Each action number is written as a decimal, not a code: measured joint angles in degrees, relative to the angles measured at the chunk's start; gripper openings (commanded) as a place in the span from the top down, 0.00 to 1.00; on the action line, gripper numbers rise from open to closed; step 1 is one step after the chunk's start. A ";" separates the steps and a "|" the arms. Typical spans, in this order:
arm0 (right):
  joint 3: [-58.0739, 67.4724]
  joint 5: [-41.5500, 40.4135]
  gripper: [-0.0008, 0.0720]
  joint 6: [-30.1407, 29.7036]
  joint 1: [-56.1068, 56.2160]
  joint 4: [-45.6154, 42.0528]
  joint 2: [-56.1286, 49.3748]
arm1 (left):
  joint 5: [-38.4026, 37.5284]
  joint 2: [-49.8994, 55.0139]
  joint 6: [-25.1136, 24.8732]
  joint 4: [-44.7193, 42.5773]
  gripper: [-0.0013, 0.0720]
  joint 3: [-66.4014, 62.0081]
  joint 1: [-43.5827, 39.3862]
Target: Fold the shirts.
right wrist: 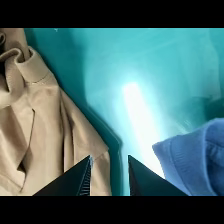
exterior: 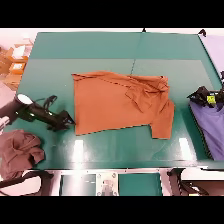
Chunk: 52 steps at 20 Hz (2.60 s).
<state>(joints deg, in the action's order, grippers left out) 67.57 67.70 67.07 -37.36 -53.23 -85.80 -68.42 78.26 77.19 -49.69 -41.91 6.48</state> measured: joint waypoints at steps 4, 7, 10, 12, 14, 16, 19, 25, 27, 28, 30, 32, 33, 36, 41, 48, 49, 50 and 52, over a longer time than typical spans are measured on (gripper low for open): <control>-0.02 0.35 0.50 -0.20 0.00 0.15 -0.33 | 5.05 1.53 -2.56 6.84 0.85 4.46 -5.64; -0.02 1.46 0.40 -0.26 -0.02 0.11 -1.70 | 6.47 3.19 -5.42 8.70 0.95 5.01 -7.56; -0.02 3.74 0.40 -1.09 0.20 0.13 -4.83 | 6.32 3.85 -6.40 6.82 0.95 2.78 -5.03; -0.02 5.55 0.40 -1.97 0.74 0.24 -7.34 | 5.92 4.11 -6.49 4.92 0.95 1.11 -2.05; -0.24 7.56 0.40 -3.15 1.73 0.55 -9.57 | 6.43 4.15 -6.60 3.45 0.95 -0.37 0.42; -0.92 9.38 0.40 -4.57 3.28 1.29 -11.19 | 7.76 4.24 -6.82 2.80 0.95 -1.55 1.77; -2.38 11.17 0.40 -6.36 5.90 1.88 -12.33 | 9.20 4.31 -7.06 2.32 0.95 -2.49 2.69; -3.15 14.82 0.97 -8.87 9.62 3.63 -12.76 | 8.22 3.89 -7.54 0.22 0.96 -5.42 3.23; 0.28 17.97 0.97 -9.40 10.12 7.58 -10.69 | 4.04 0.59 -7.87 1.66 0.96 -10.71 3.21; 3.08 19.41 0.97 -9.35 10.21 9.62 -8.81 | 2.03 -1.95 -7.93 1.88 0.95 -14.51 3.19; 10.27 21.22 0.97 -8.48 10.19 14.82 -3.37 | -0.07 -8.02 -7.91 3.21 0.95 -23.91 3.26; 19.12 22.10 0.97 -7.52 10.29 19.89 3.39 | -2.08 -14.34 -7.82 3.72 0.95 -35.85 3.26; 23.58 21.59 0.97 -6.97 10.25 21.88 6.91 | -1.57 -17.18 -7.65 4.35 0.95 -42.53 3.26; 35.19 15.72 0.97 -5.44 8.81 25.66 19.15 | 0.15 -24.00 -7.45 4.98 0.95 -61.37 3.26; 42.01 -1.66 0.96 -3.72 1.73 22.10 39.28 | 3.56 -30.12 -6.64 4.90 0.95 -79.32 3.23; 36.61 -10.99 0.96 0.35 -1.68 12.17 48.76 | 3.58 -31.76 -2.25 -2.91 0.95 -75.01 3.23; 33.11 -11.23 0.97 0.37 -1.70 13.18 48.92 | 2.97 -31.32 -1.95 -3.74 0.95 -72.15 3.26; 28.61 -11.47 0.97 0.13 -1.68 14.49 48.85 | 2.14 -30.58 -1.68 -3.89 0.95 -68.65 3.23; 18.91 -12.26 0.96 -1.84 0.00 17.25 47.82 | 0.83 -28.24 -1.62 -3.58 0.95 -60.89 3.23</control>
<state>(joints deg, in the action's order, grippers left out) 86.48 55.44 65.23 -37.36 -35.99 -37.98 -67.59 50.02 75.57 -53.28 -102.80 9.72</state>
